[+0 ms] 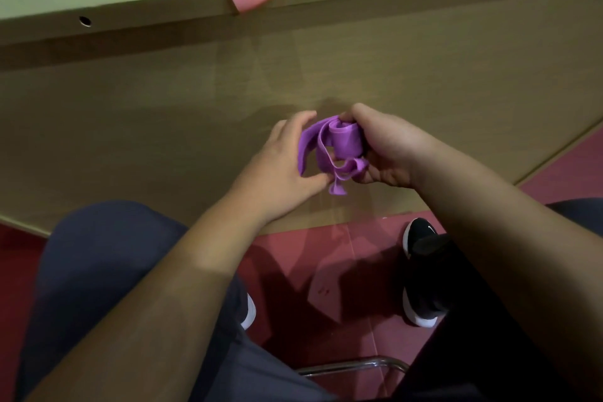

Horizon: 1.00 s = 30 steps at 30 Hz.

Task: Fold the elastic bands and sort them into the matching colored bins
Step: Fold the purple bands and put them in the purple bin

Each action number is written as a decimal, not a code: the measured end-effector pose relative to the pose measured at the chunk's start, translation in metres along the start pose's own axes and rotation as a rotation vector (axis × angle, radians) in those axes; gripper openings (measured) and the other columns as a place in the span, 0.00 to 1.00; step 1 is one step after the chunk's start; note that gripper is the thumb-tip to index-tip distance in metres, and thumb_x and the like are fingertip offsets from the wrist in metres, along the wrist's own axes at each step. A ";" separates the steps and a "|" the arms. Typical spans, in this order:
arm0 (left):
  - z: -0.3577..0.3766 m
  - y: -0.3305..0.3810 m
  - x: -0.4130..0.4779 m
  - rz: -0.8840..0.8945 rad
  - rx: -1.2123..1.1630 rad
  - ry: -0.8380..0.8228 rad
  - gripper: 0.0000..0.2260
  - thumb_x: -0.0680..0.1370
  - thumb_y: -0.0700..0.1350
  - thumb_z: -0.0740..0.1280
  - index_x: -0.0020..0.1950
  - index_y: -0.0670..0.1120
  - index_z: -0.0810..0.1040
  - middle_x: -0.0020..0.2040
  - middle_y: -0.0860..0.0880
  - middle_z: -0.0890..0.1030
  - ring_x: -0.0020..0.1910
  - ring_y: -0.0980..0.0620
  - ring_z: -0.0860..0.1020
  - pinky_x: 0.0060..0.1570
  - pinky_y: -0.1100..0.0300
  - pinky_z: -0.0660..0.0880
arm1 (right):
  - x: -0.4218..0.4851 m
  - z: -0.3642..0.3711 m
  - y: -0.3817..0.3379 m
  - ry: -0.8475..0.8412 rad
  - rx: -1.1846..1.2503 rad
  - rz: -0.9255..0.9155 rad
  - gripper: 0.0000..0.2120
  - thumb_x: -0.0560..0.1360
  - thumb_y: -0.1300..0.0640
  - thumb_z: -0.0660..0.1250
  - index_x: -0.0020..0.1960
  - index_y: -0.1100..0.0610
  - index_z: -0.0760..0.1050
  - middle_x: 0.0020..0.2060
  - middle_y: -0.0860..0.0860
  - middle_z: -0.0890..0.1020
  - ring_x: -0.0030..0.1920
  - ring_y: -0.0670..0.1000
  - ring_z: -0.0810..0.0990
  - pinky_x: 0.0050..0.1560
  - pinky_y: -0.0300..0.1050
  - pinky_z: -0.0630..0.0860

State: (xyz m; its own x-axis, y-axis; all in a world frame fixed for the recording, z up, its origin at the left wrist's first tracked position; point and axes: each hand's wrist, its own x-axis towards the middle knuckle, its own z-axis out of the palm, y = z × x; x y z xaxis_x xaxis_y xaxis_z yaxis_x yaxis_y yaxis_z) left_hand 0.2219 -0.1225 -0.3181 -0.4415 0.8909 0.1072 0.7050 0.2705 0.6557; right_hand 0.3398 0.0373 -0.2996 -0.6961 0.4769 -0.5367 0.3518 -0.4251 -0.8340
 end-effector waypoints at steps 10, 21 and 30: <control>0.004 0.010 -0.002 -0.150 -0.075 -0.204 0.35 0.65 0.63 0.73 0.69 0.56 0.67 0.66 0.56 0.68 0.62 0.56 0.73 0.59 0.59 0.72 | -0.001 -0.001 0.001 0.019 0.030 -0.019 0.15 0.83 0.50 0.60 0.56 0.56 0.83 0.47 0.60 0.80 0.32 0.54 0.81 0.32 0.43 0.76; 0.010 -0.007 0.008 -0.057 0.126 -0.027 0.13 0.72 0.33 0.69 0.41 0.50 0.70 0.45 0.51 0.74 0.46 0.46 0.74 0.41 0.57 0.63 | -0.001 0.000 0.000 0.024 -0.013 0.017 0.12 0.81 0.50 0.62 0.54 0.54 0.81 0.46 0.59 0.79 0.34 0.55 0.79 0.35 0.44 0.72; -0.010 -0.017 0.016 -0.092 0.218 0.017 0.09 0.72 0.35 0.67 0.39 0.48 0.73 0.41 0.50 0.76 0.43 0.46 0.74 0.39 0.56 0.63 | -0.007 -0.002 -0.005 0.105 -0.288 -0.053 0.09 0.77 0.49 0.65 0.49 0.53 0.82 0.34 0.53 0.81 0.28 0.52 0.72 0.36 0.43 0.71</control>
State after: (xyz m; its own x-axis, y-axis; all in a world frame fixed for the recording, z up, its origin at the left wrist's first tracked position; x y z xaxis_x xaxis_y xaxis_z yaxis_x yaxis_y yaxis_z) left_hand 0.1972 -0.1166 -0.3203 -0.5175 0.8530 0.0676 0.7635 0.4246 0.4866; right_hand 0.3440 0.0382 -0.2918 -0.6549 0.5760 -0.4893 0.4900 -0.1692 -0.8551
